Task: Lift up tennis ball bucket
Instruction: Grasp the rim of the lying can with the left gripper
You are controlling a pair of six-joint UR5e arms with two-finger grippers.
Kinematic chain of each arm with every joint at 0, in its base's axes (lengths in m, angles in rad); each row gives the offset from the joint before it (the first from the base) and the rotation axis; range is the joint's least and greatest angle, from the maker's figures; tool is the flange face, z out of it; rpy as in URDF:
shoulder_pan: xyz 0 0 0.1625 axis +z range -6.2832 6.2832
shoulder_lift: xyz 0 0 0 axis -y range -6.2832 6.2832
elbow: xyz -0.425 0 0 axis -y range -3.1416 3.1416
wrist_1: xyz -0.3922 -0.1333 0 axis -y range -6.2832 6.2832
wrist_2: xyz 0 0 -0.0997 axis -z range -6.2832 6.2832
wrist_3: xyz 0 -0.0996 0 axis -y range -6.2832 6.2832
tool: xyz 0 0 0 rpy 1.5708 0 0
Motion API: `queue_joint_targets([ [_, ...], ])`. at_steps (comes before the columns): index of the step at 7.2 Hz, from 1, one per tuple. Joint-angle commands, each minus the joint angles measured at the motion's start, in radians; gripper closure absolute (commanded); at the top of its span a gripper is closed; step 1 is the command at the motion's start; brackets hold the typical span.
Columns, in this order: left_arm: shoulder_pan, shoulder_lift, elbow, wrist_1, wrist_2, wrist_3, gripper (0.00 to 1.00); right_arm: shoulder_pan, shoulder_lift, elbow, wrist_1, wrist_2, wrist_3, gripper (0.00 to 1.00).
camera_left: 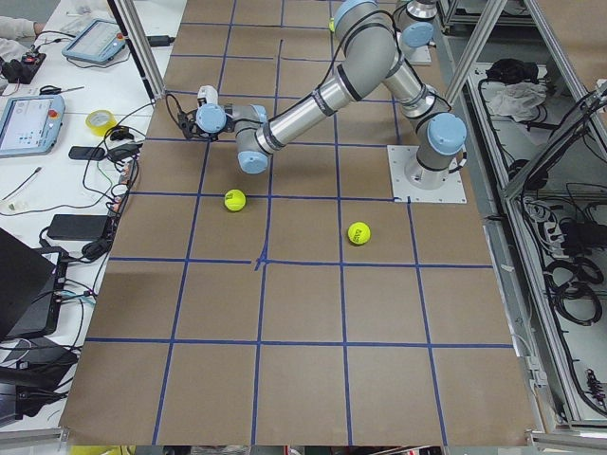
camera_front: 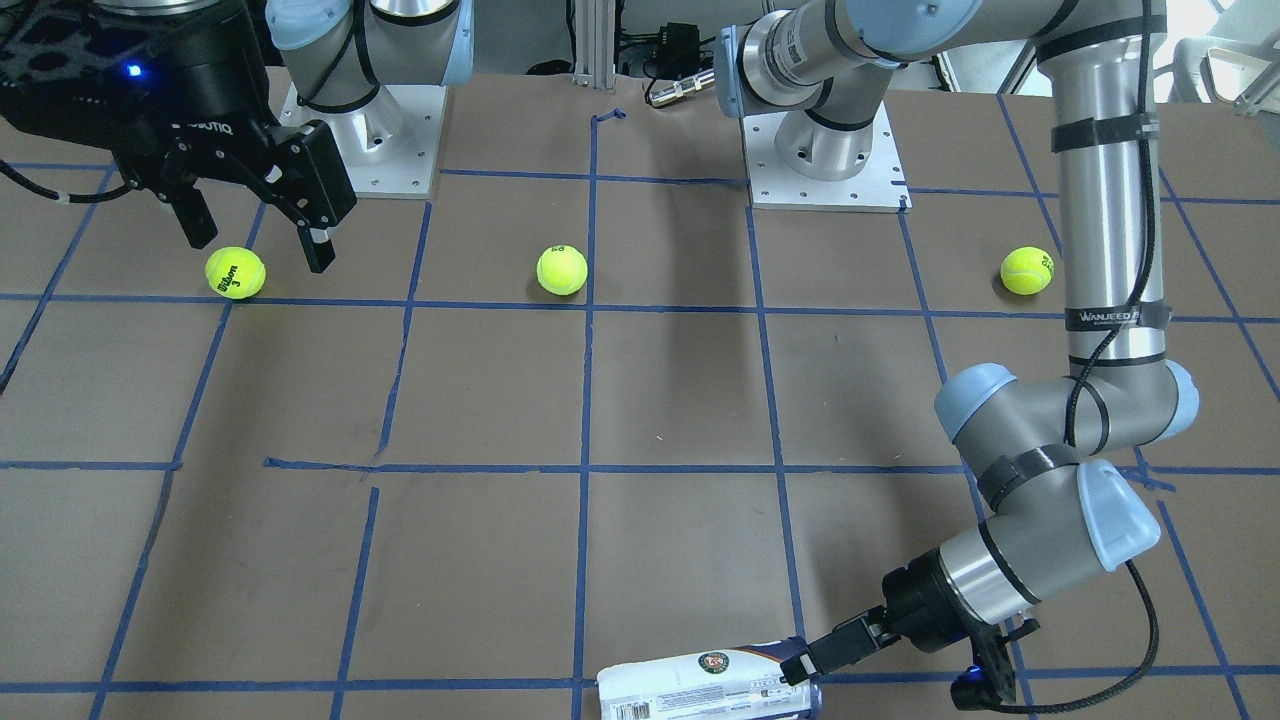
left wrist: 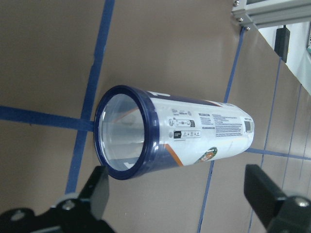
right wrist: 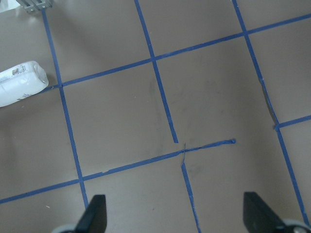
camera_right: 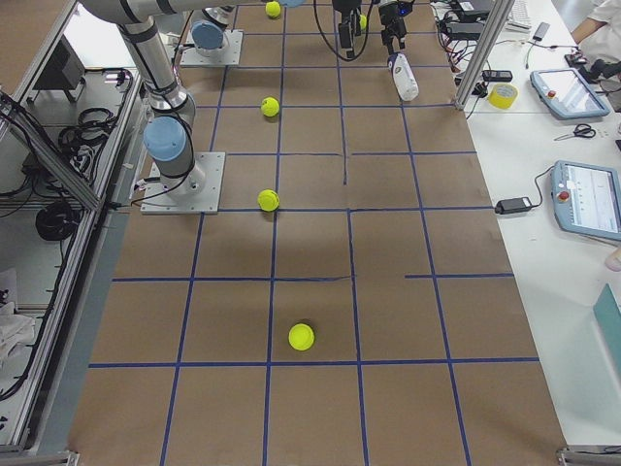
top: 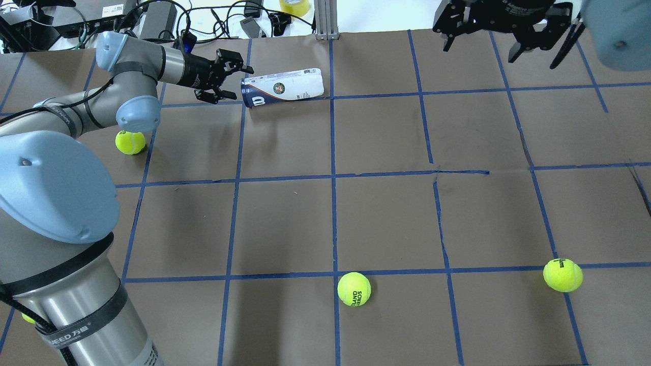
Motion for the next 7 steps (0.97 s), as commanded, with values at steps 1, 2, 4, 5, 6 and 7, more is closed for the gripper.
queue_joint_targets([
  [1,-0.031,-0.033,0.031,0.008,0.003,-0.045,0.02,0.001,0.023,-0.026,0.008,-0.002,-0.003,0.0],
  [2,-0.031,-0.038,0.031,0.01,0.003,-0.043,0.02,0.001,0.021,-0.026,0.009,-0.001,-0.003,0.0],
  [4,-0.031,-0.039,0.031,0.016,0.0,-0.042,0.33,0.003,0.021,-0.025,0.009,-0.001,-0.003,0.0],
  [5,-0.031,-0.035,0.031,0.013,-0.003,-0.06,0.82,0.003,0.021,-0.025,0.009,-0.001,-0.003,0.0],
  [6,-0.031,-0.027,0.031,0.013,0.002,-0.16,1.0,0.003,0.021,-0.025,0.009,-0.001,-0.003,0.0],
  [7,-0.031,-0.018,0.031,0.005,-0.001,-0.211,1.0,0.003,0.021,-0.023,0.009,-0.001,-0.003,0.0],
])
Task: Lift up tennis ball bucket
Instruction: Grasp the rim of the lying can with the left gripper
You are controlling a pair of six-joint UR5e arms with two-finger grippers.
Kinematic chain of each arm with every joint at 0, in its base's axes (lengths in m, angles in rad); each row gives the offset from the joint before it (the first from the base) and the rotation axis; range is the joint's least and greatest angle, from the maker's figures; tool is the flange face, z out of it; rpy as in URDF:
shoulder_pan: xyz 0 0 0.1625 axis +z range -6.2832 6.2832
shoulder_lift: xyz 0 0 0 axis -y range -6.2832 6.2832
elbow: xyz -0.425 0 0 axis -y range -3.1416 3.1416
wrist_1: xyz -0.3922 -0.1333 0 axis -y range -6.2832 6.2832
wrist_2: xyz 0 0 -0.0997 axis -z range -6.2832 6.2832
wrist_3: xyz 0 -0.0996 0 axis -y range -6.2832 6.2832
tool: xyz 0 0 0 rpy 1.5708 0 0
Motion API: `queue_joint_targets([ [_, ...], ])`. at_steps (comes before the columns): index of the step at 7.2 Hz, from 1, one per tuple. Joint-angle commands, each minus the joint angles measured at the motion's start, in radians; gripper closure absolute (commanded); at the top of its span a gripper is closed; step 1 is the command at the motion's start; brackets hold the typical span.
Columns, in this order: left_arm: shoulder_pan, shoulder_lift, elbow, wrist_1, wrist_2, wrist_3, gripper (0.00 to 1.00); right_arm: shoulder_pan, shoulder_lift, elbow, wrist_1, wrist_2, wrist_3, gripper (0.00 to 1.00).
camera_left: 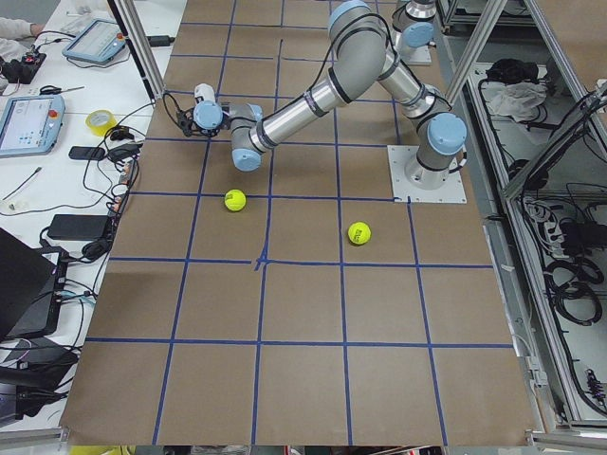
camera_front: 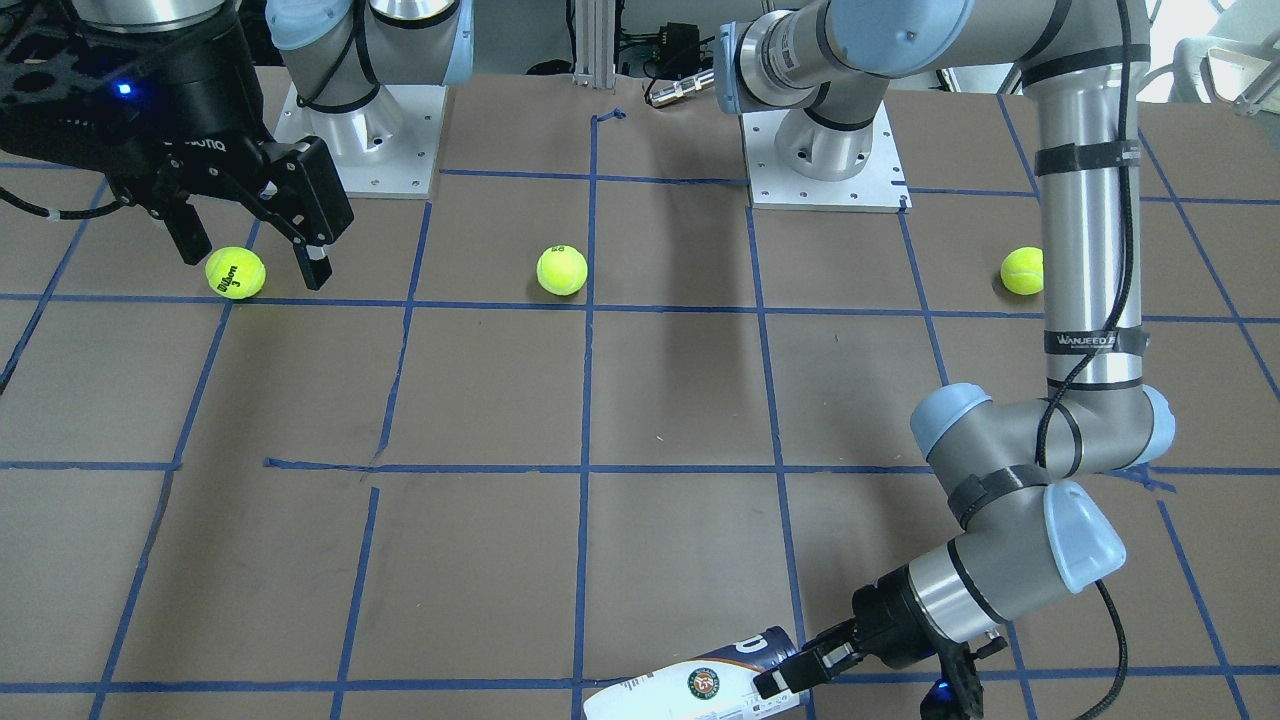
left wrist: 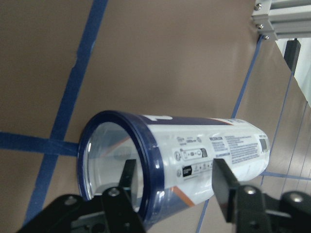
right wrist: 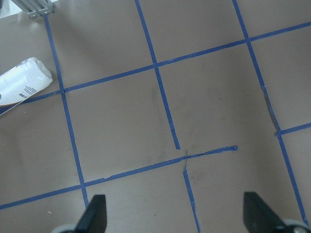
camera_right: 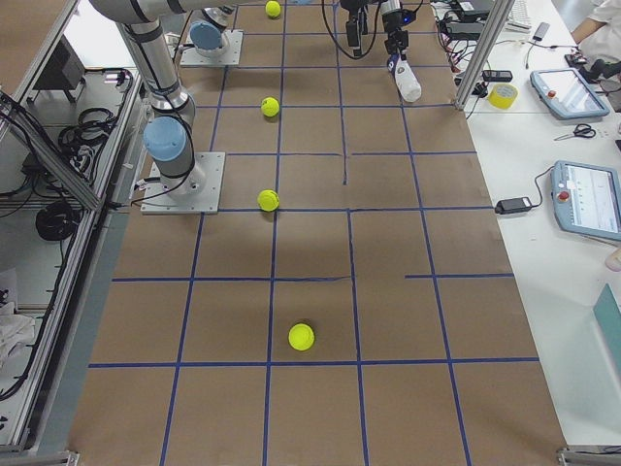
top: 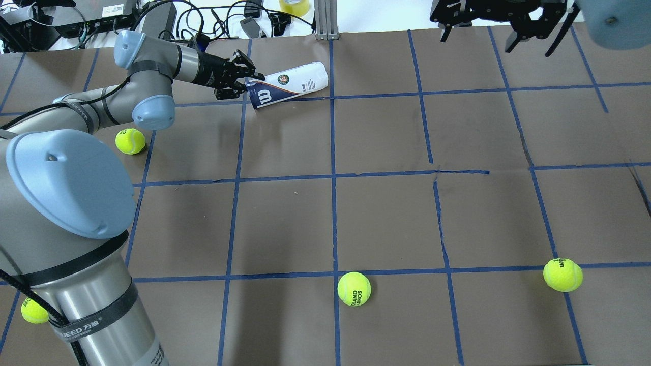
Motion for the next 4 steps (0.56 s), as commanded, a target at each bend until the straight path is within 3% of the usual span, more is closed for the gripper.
queue_joint_targets([
  [1,0.0,0.031,0.0,-0.017,0.002,-0.08,1.0,0.0,0.0,0.001,0.0,0.0,0.0,0.0],
  [4,-0.008,0.14,0.024,-0.095,0.009,-0.138,1.0,0.0,0.0,0.001,0.0,0.0,-0.002,0.0],
])
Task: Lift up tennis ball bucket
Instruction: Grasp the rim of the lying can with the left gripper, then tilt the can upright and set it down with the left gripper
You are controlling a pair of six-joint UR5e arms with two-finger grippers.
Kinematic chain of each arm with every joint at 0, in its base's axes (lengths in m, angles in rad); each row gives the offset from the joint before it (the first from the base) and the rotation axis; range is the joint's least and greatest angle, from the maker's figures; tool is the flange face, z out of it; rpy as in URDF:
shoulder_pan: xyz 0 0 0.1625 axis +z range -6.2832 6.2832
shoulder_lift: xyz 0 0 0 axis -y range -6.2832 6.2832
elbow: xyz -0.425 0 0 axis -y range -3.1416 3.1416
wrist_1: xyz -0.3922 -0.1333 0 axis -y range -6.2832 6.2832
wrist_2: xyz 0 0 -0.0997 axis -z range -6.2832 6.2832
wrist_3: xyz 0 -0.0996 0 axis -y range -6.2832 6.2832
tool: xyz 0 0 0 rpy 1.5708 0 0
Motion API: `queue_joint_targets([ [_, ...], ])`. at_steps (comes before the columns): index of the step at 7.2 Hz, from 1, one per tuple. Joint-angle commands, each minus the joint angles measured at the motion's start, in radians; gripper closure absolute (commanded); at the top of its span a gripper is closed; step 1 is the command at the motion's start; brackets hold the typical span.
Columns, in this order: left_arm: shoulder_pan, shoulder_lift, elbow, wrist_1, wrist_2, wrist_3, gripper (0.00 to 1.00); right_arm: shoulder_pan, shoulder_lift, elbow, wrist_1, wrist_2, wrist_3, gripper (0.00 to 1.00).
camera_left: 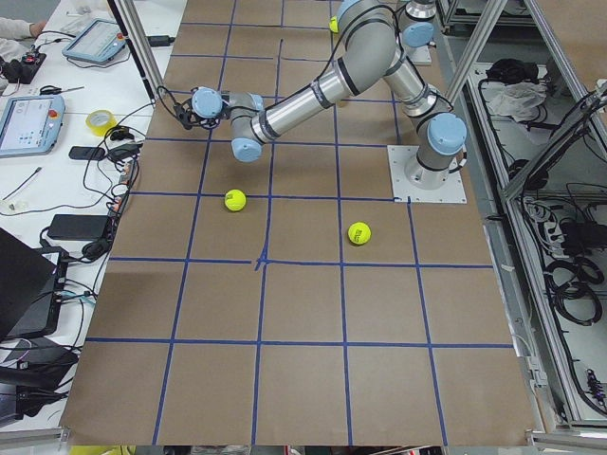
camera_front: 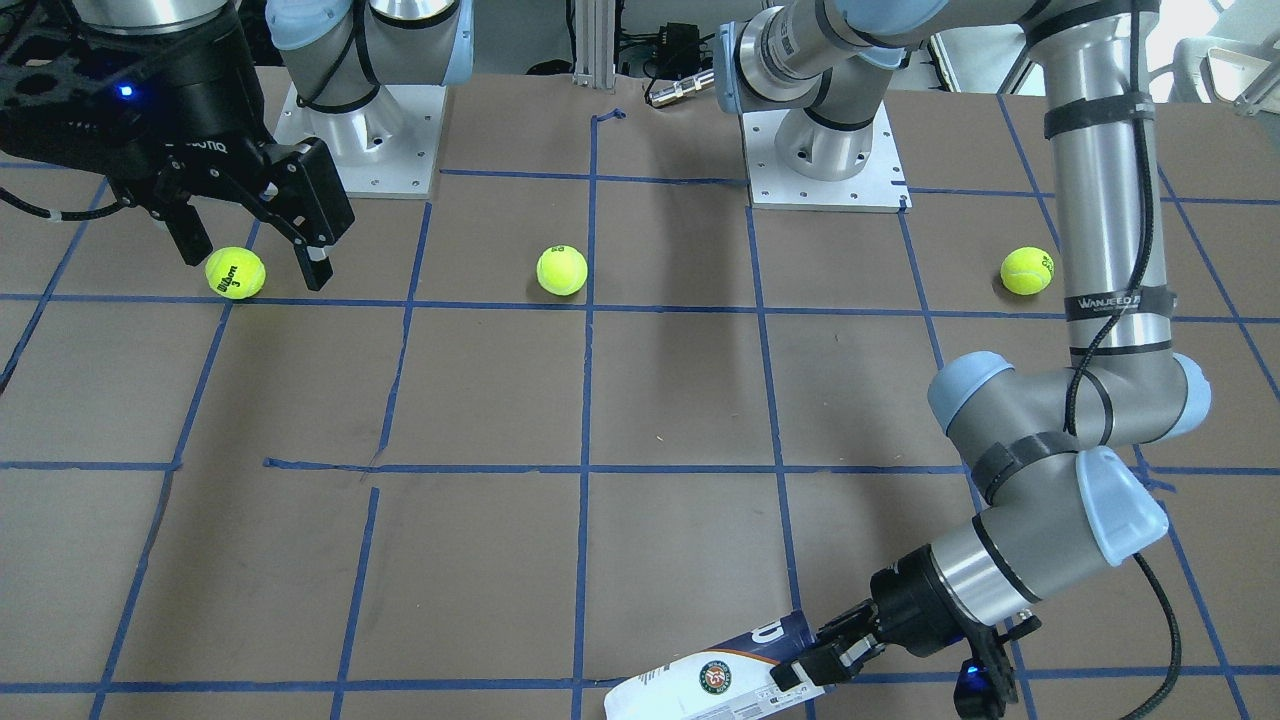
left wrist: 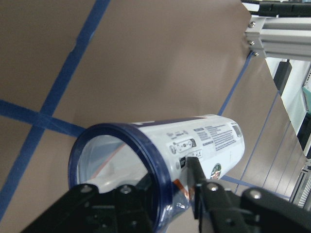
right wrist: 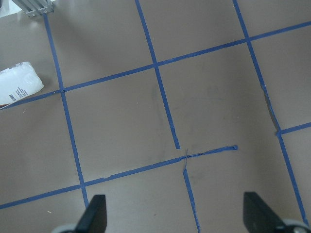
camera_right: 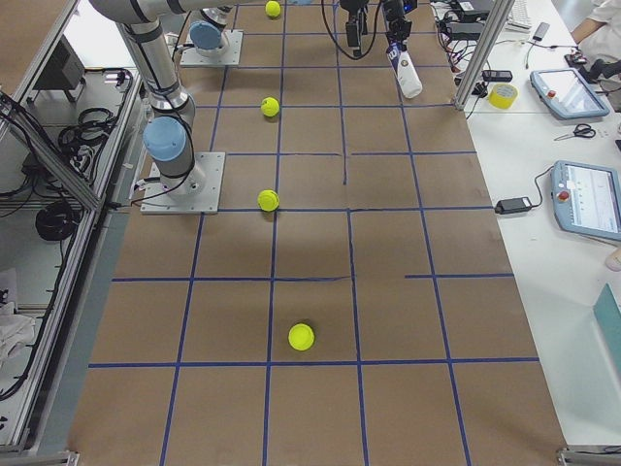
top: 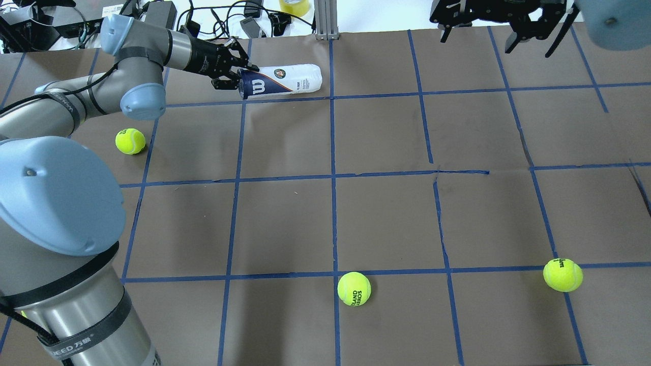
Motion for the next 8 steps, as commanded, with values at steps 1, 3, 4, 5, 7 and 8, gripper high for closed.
queue_joint_targets([
  [1,-0.022,0.089,0.045,-0.113,0.069,-0.025,1.0,0.0,0.0,0.0,0.0,0.0,-0.001,0.0],
  [3,-0.112,0.16,0.086,-0.209,0.278,-0.003,1.0,0.0,0.0,0.002,0.0,0.0,-0.003,0.0],
  [4,-0.167,0.184,0.092,-0.277,0.424,0.114,1.0,0.0,0.0,0.002,0.002,0.0,-0.01,0.0],
  [5,-0.216,0.201,0.096,-0.355,0.556,0.309,1.0,0.0,0.0,0.008,0.0,0.005,-0.013,0.0],
  [7,-0.258,0.223,0.099,-0.481,0.702,0.557,1.0,0.0,0.0,0.009,-0.002,0.006,-0.013,0.0],
  [8,-0.279,0.223,0.099,-0.502,0.748,0.631,1.0,0.0,0.0,0.009,-0.002,0.006,-0.013,0.0],
])
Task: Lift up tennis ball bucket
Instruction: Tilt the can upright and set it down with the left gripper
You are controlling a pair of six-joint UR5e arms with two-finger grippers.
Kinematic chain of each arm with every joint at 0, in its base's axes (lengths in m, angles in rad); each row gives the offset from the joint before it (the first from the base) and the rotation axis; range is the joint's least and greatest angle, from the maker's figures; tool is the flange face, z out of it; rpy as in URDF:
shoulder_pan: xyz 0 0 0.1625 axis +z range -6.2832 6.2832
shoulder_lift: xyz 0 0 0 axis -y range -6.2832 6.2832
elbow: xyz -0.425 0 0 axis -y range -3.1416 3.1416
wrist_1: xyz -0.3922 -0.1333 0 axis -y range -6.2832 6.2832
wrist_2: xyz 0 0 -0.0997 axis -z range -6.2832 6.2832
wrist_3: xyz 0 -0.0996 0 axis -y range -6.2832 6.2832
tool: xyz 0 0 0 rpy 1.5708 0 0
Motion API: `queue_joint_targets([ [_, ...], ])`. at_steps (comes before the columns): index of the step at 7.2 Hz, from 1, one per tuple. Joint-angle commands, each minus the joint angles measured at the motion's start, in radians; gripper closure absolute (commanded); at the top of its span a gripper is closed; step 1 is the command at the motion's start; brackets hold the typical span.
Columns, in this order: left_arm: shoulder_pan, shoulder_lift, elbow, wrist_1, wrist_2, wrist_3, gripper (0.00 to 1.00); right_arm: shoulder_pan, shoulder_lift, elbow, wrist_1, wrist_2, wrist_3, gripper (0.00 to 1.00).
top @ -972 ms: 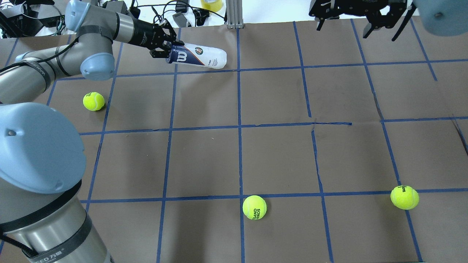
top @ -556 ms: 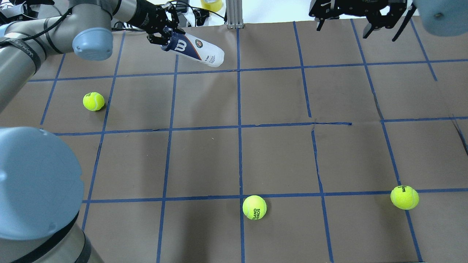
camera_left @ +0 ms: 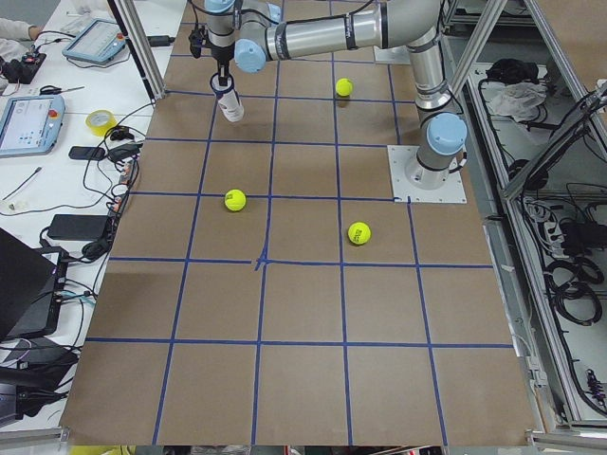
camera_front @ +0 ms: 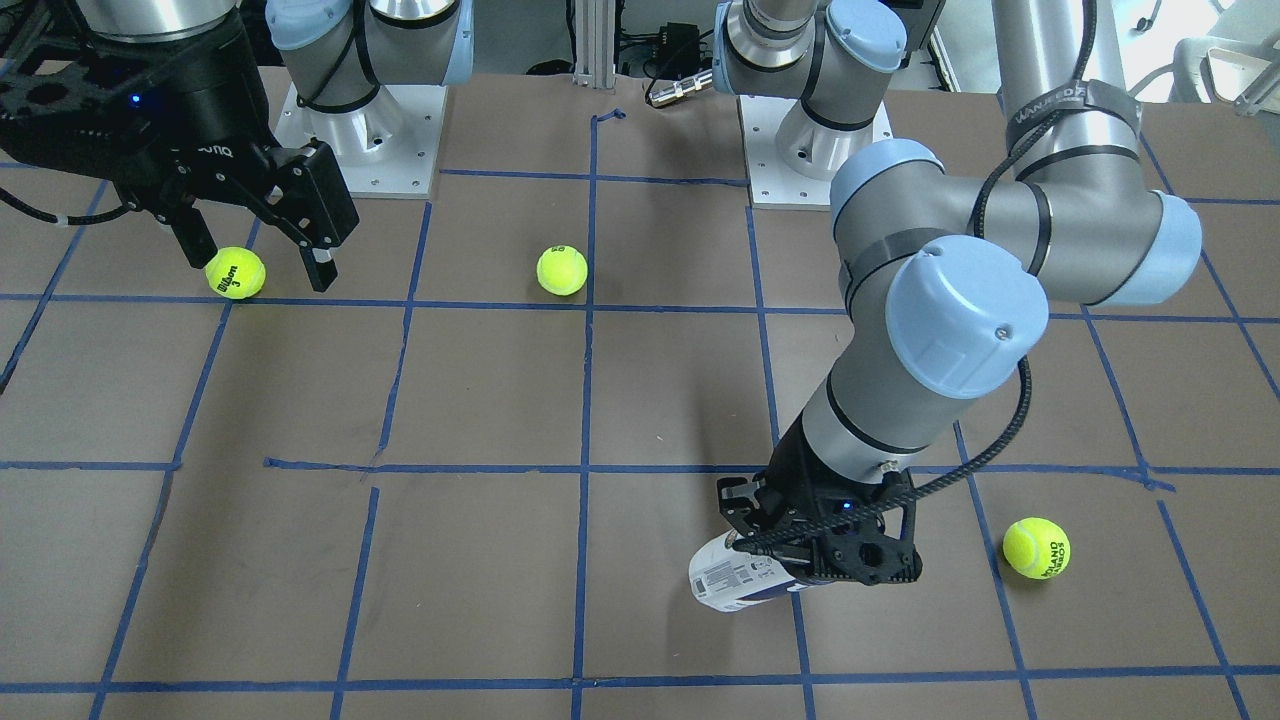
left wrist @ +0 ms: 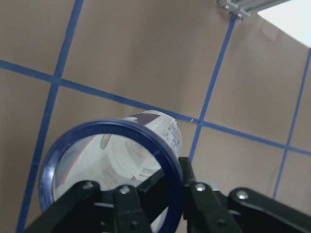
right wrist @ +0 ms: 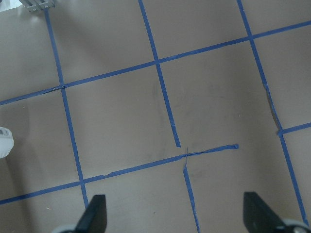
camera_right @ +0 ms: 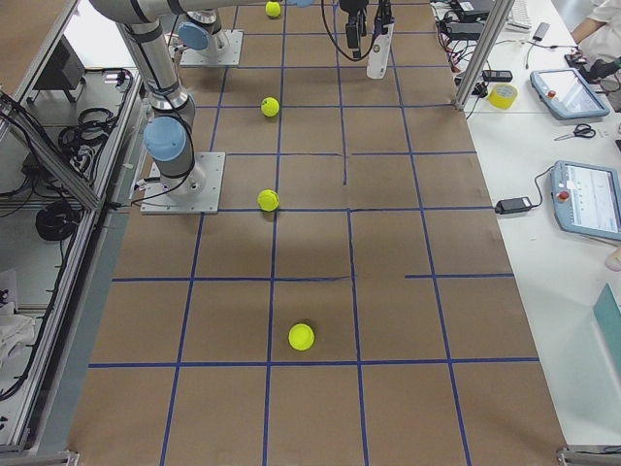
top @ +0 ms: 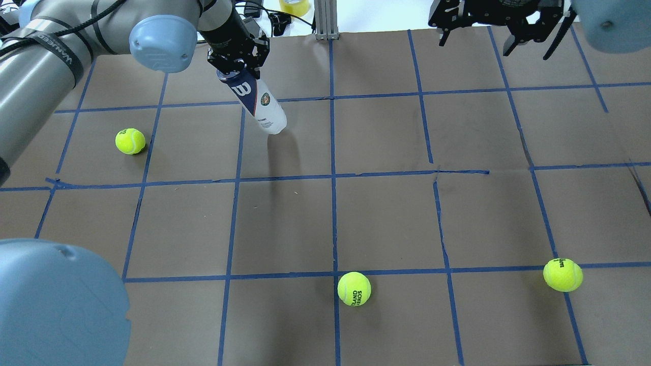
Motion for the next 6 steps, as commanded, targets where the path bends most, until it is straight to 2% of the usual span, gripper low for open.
queue_joint_targets([
  [1,-0.046,-0.004,-0.002,-0.043,0.105,0.123,1.0,0.0,0.0,0.001,-0.001,0.001,0.0,0.0],
  [5,-0.074,-0.016,-0.011,-0.017,0.117,0.123,1.0,0.0,0.0,0.002,-0.001,0.001,0.0,0.0],
  [6,-0.075,-0.017,-0.013,-0.008,0.117,0.123,0.81,0.0,0.0,0.002,-0.001,0.001,0.0,0.0],
])
